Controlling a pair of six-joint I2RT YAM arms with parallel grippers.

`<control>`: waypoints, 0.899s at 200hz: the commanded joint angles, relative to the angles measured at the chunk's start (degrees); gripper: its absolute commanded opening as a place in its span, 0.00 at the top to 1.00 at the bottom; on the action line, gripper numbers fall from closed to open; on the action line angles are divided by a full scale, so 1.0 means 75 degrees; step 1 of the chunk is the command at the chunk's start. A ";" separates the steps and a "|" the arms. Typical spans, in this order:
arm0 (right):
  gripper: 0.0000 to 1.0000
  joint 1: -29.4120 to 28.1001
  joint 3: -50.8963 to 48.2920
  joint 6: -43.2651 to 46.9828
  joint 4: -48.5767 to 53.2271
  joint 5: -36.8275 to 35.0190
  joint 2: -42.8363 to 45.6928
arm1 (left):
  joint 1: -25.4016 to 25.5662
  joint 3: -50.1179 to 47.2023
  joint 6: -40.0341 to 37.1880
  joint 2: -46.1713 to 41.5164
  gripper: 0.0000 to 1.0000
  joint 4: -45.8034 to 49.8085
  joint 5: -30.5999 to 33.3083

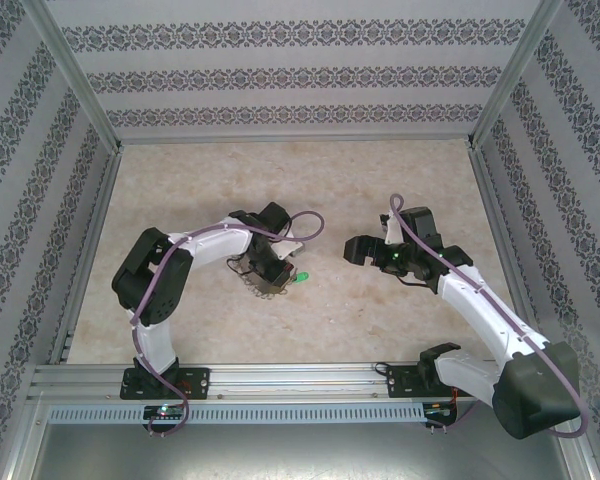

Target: Put the keys on the keyring

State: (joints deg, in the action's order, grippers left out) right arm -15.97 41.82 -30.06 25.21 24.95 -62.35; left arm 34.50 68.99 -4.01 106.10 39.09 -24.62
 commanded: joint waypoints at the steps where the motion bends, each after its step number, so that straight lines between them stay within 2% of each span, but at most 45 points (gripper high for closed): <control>1: 0.02 0.0135 0.0037 0.0195 0.0176 -0.0058 0.0200 | 0.0068 -0.0113 0.0273 -0.0587 1.00 -0.0117 -0.0461; 47: 0.02 0.0289 0.0193 0.0383 0.0051 0.0341 0.0223 | 0.0043 -0.0113 0.0532 -0.1321 1.00 -0.0170 -0.1009; 98: 0.02 0.0280 0.0674 0.0410 -0.0750 0.1536 0.0237 | -0.0236 0.0351 0.0795 -0.2267 1.00 -0.0462 -0.1917; 154: 0.03 0.0213 0.2000 0.0160 -0.1536 0.2979 -0.0041 | -0.0541 0.1263 0.1105 -0.3104 1.00 -0.1224 -0.2303; 180: 0.05 0.0032 0.2856 0.0208 -0.1536 0.3286 -0.0263 | -0.0636 0.1918 0.1292 -0.3183 1.00 -0.1406 -0.2379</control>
State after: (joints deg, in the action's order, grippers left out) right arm -14.55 57.47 -28.60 16.53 44.07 -62.96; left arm 30.72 78.67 3.62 83.96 33.47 -39.86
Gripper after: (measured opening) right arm 0.958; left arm 0.049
